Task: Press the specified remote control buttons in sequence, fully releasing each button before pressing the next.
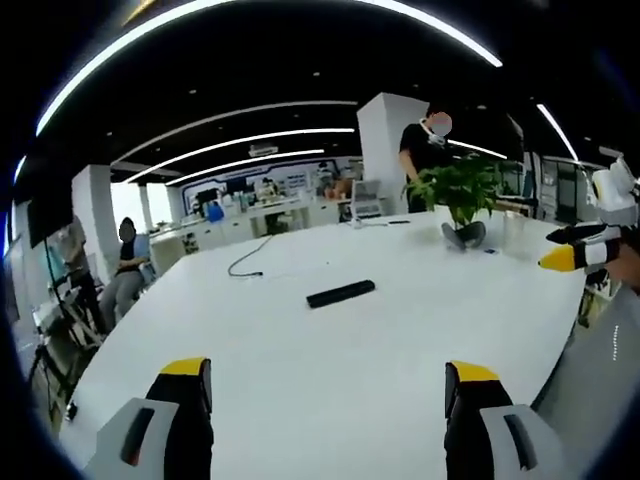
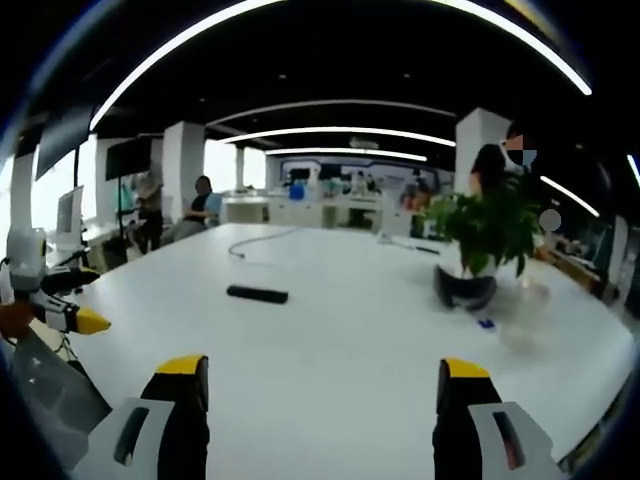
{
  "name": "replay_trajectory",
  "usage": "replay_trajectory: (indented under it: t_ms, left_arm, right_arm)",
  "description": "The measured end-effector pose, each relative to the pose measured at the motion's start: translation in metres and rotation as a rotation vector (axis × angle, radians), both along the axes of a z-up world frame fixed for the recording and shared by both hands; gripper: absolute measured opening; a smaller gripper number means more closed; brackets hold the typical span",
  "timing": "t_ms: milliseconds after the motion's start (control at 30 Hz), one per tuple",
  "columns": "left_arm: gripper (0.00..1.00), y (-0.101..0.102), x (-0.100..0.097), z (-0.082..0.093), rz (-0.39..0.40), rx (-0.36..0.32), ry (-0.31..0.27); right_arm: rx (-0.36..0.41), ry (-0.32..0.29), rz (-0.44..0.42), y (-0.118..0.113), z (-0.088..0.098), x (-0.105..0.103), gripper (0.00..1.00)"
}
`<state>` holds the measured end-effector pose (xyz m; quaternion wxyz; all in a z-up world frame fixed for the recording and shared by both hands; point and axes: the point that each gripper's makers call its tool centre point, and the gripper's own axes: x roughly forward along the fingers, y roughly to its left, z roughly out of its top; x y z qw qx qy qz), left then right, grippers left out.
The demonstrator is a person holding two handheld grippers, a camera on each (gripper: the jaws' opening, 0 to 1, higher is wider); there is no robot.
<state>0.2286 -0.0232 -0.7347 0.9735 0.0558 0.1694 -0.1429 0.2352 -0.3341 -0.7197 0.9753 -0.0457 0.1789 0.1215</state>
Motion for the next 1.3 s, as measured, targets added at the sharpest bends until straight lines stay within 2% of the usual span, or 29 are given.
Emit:
replay_trajectory:
  t_ms: [33, 67, 200, 567, 733, 867, 933, 1000, 1100, 1300]
  left_arm:
    - [1.00, -0.003, -0.001, 0.002, -0.007, -0.053, 0.005]
    - [1.00, -0.003, 0.000, 0.004, -0.001, -0.076, 0.000]
    - [1.00, 0.004, 0.000, 0.006, 0.023, -0.050, -0.019]
    - [1.00, 0.009, -0.001, 0.009, 0.061, -0.100, -0.006]
    - [1.00, 0.009, -0.002, 0.003, 0.065, -0.084, 0.030]
    - [1.00, 0.010, -0.003, 0.000, 0.066, -0.039, 0.033]
    - [1.00, 0.008, -0.003, -0.002, 0.057, -0.032, 0.043]
    - [1.00, 0.007, -0.003, -0.004, 0.052, -0.019, 0.051]
    - [1.00, 0.009, -0.002, -0.002, 0.055, -0.002, 0.034]
    - [1.00, 0.012, -0.002, -0.006, 0.068, 0.023, 0.048]
  right_arm:
    - [-0.006, -0.001, -0.007, -0.002, 0.000, 0.000, 0.99]
    - [-0.023, -0.012, -0.020, -0.005, 0.001, 0.001, 0.99]
    - [-0.026, -0.012, -0.019, -0.004, 0.001, 0.001, 0.99]
    - [-0.036, -0.004, 0.016, 0.002, -0.001, -0.001, 0.99]
    - [-0.034, 0.007, -0.002, -0.001, -0.003, -0.001, 0.99]
    - [-0.037, 0.013, -0.007, -0.003, -0.004, -0.001, 0.99]
    - [-0.057, -0.003, -0.012, -0.003, -0.002, -0.001, 0.99]
    - [-0.055, -0.011, -0.005, -0.002, -0.001, -0.001, 0.98]
    - [-0.054, 0.009, 0.014, 0.001, -0.004, -0.001, 0.98]
    - [-0.069, 0.028, 0.064, 0.011, -0.009, -0.003, 0.97]
